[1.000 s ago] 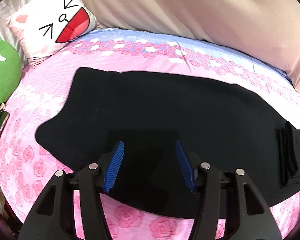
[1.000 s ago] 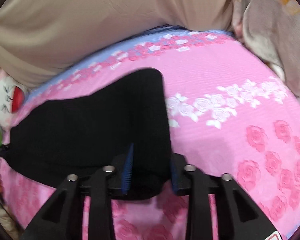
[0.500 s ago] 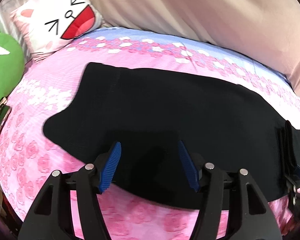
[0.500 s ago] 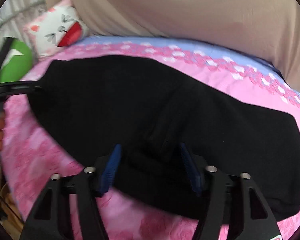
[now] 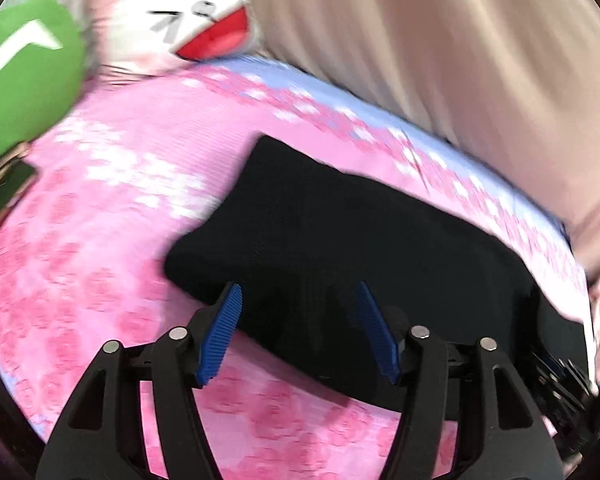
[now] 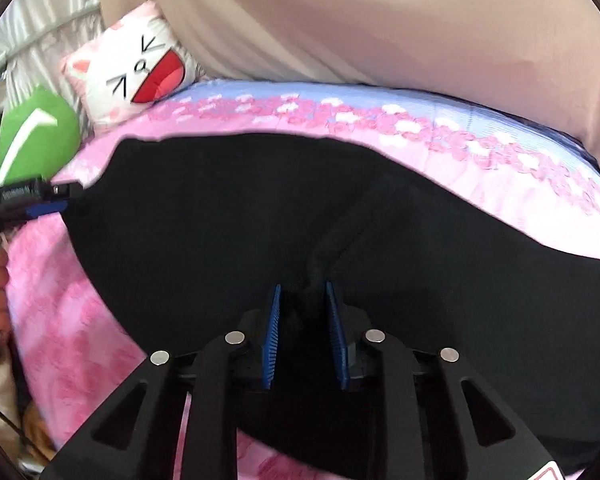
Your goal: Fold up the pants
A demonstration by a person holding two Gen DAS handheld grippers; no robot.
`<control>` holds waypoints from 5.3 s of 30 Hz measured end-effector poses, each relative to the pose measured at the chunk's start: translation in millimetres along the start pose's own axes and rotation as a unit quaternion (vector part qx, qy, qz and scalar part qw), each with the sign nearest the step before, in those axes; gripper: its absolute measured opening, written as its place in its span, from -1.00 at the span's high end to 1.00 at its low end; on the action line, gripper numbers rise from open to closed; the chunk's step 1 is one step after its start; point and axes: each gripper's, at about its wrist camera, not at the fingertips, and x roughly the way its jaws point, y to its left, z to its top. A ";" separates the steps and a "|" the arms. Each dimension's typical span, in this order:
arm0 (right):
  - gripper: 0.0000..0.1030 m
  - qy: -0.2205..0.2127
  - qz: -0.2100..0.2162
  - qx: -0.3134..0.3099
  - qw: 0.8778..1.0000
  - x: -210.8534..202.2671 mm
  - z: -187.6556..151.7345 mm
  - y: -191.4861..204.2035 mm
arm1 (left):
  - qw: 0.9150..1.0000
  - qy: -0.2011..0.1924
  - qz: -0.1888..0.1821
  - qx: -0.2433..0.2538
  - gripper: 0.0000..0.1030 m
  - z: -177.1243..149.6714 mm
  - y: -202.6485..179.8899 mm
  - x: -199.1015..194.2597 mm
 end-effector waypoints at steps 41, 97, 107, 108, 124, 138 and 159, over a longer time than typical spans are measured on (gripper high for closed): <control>-0.24 -0.069 0.039 0.161 0.984 -95.0 -40.1 -117.5 | 0.961 -0.019 -0.134 0.240 -0.65 -50.9 -258.9 -45.9; -0.25 -0.046 -0.038 0.289 0.955 -102.1 -85.1 -217.9 | 0.956 0.154 -0.216 0.123 -0.15 -77.1 -239.1 78.1; -0.24 -0.066 -0.058 0.248 0.965 -125.6 -70.7 -192.0 | 0.955 0.133 -0.226 0.141 0.40 -72.1 -239.0 61.5; -0.23 -0.056 -0.066 0.241 0.967 -120.6 -70.5 -191.0 | 0.955 0.130 -0.226 0.141 0.43 -70.5 -238.8 60.2; 0.12 0.006 0.006 0.172 0.985 -75.8 -55.8 -114.0 | 0.966 0.158 -0.178 0.106 0.42 -55.2 -149.3 34.5; 0.64 -0.034 0.094 0.171 0.980 -107.7 -24.0 -103.1 | 0.920 0.024 -0.229 0.317 -0.66 -102.4 -253.6 -43.7; 0.03 -0.099 0.036 0.089 0.990 -146.5 -17.5 -80.5 | 0.942 0.016 -0.262 0.210 0.67 -38.1 -223.6 -29.8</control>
